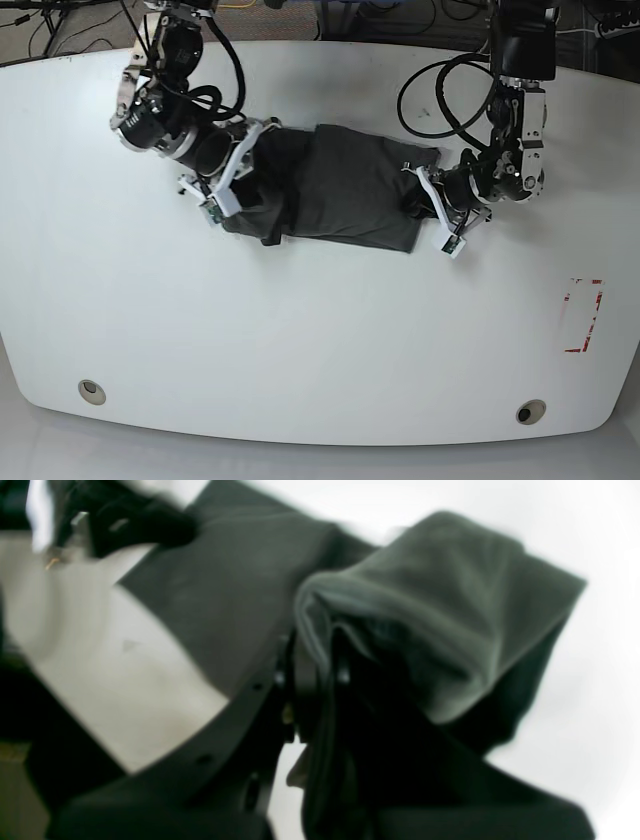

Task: Layout the t-shirt on the table in an organized manner, then fold the t-shirt properly
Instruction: 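Lift the strip end with the right gripper and fold it toward the left gripper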

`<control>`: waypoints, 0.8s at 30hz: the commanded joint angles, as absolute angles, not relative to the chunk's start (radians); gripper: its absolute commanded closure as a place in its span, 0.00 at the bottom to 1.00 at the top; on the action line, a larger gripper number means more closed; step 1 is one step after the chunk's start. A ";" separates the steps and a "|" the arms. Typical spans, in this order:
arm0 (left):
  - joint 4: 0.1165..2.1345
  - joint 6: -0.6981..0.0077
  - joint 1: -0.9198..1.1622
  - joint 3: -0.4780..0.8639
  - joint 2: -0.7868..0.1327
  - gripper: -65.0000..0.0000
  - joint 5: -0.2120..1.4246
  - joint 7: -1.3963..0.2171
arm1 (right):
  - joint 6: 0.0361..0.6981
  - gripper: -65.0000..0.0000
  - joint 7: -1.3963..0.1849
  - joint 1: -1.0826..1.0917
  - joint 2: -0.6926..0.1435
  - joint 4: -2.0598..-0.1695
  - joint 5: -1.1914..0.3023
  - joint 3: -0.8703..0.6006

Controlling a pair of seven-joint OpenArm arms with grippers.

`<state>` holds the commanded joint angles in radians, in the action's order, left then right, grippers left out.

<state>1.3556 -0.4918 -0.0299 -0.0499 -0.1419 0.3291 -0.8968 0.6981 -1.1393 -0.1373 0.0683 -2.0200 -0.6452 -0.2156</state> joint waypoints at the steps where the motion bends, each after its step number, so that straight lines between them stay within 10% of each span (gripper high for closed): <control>1: 1.357 -0.492 -0.030 -0.050 -0.137 0.91 0.329 -0.897 | 0.698 0.98 -1.139 -0.130 0.074 -2.020 -0.645 -0.206; 24: 1.357 -0.492 -0.028 -0.050 -0.077 0.91 0.335 -0.897 | 0.698 0.97 -1.109 -0.064 0.137 -1.942 -0.650 -0.180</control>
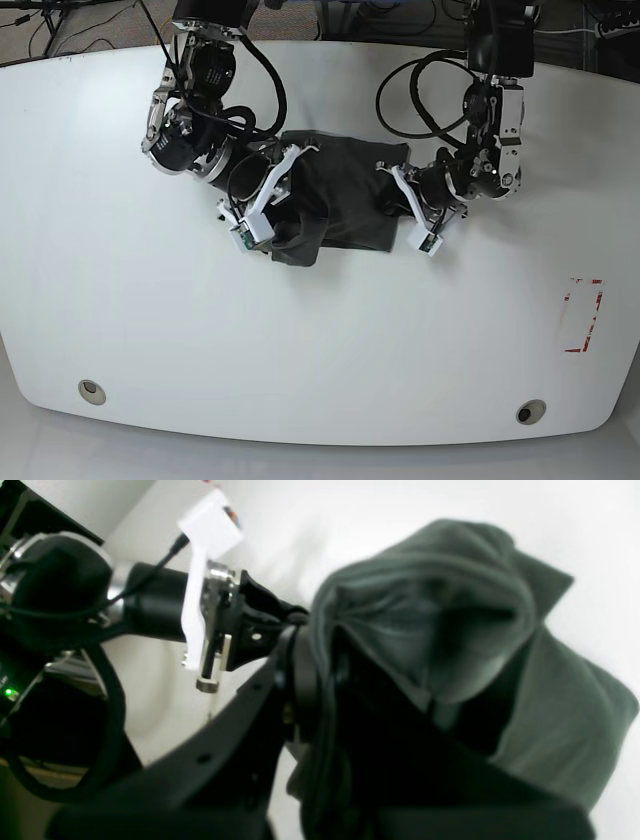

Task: Layout the t-shirt on the table in an organized manner, then fold the t-shirt properly
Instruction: 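Lift the strip end with the right gripper and fold it toward the left gripper, then release the left gripper and move it away from the shirt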

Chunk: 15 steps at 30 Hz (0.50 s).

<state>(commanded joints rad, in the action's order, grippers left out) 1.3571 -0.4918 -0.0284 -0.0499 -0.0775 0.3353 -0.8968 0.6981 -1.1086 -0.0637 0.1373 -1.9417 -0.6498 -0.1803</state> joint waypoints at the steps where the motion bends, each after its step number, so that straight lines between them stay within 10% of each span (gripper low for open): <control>1: 1.357 -0.492 -0.028 -0.050 -0.074 0.91 0.335 -0.897 | 0.698 0.97 -1.107 -0.064 0.137 -1.942 -0.650 -0.170; 15: 1.357 -0.492 -0.027 -0.050 -0.044 0.91 0.337 -0.897 | 0.698 0.97 -1.061 -0.064 0.157 -1.939 -0.642 -0.088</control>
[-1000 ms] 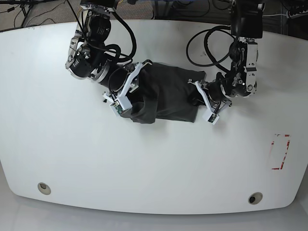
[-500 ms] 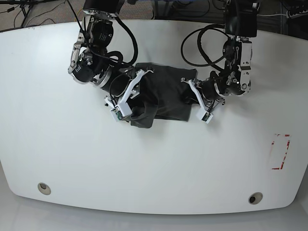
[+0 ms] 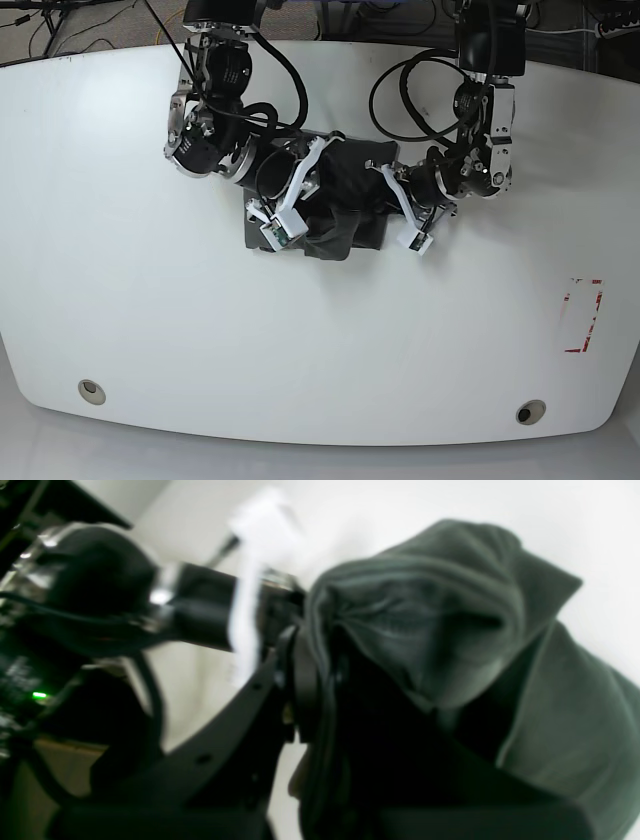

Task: Layout the t-shirt on the table in an organized manner, then fold the t-shirt properly
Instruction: 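Release the left gripper and move it away from the shirt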

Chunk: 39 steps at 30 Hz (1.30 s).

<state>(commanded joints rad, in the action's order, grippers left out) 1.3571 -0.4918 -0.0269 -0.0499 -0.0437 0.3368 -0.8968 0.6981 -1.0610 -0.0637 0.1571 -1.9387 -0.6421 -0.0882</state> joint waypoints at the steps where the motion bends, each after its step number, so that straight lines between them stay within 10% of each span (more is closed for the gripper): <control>1: 1.357 -0.492 -0.027 -0.050 -0.044 0.91 0.337 -0.897 | 0.698 0.97 -1.059 -0.064 0.157 -1.939 -0.642 -0.088; 7: 1.357 -0.495 -0.027 -0.050 -0.044 0.91 0.337 -0.897 | 0.698 0.90 -1.058 -0.062 0.157 -1.917 -0.645 -0.088; 19: 1.360 -0.498 -0.027 -0.041 -0.044 0.68 0.369 -0.897 | 0.698 0.15 -1.055 -0.054 0.157 -1.919 -0.650 -0.090; 39: 1.572 -0.492 0.010 0.042 -0.334 0.45 0.878 -0.897 | 0.698 0.29 -1.055 -0.051 0.077 -1.923 -0.650 -0.133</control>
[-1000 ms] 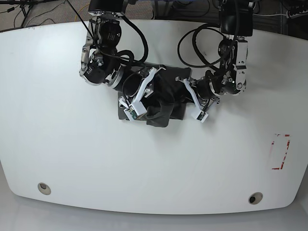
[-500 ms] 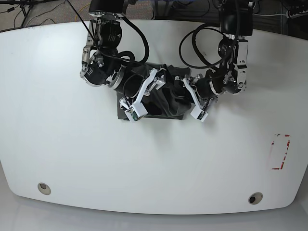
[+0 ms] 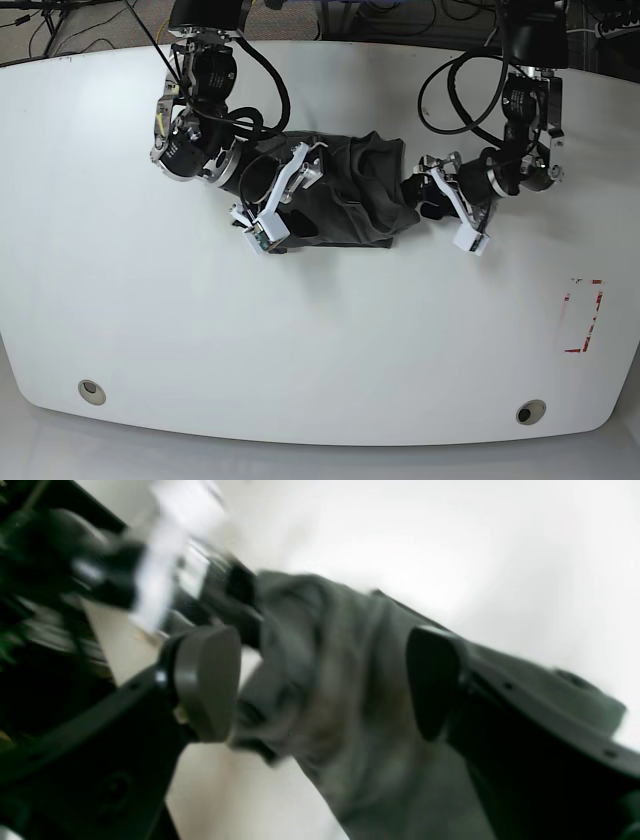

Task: Layout the t-shirt on the table in an organized manner, then fold the t-shirt properly
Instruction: 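Release the left gripper and move it away from the shirt, then press and flatten the folded bundle with the right gripper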

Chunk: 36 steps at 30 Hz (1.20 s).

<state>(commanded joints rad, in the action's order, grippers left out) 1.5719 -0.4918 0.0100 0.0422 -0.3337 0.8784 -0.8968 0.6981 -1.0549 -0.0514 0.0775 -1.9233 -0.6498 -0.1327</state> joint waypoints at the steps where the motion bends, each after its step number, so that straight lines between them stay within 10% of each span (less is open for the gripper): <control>1: 1.598 -0.492 0.019 0.070 -0.366 0.45 0.911 -0.897 | 0.698 0.29 -1.055 -0.051 0.077 -1.922 -0.647 -0.136; 16: 1.632 -0.498 0.183 0.581 -0.641 0.45 1.073 -0.897 | 0.698 0.29 -1.052 0.028 0.090 -1.834 -0.513 -0.005; 36: 1.606 -0.498 0.355 0.700 -0.673 0.45 1.073 -0.897 | 0.698 0.29 -0.883 0.197 0.151 -1.603 -0.045 0.357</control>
<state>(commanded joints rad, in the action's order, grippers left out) 1.6057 -0.4979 0.3552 0.7004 -0.6728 1.0733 -0.8968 0.6981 -0.8830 0.1972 0.1511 -1.6026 -0.0453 0.3567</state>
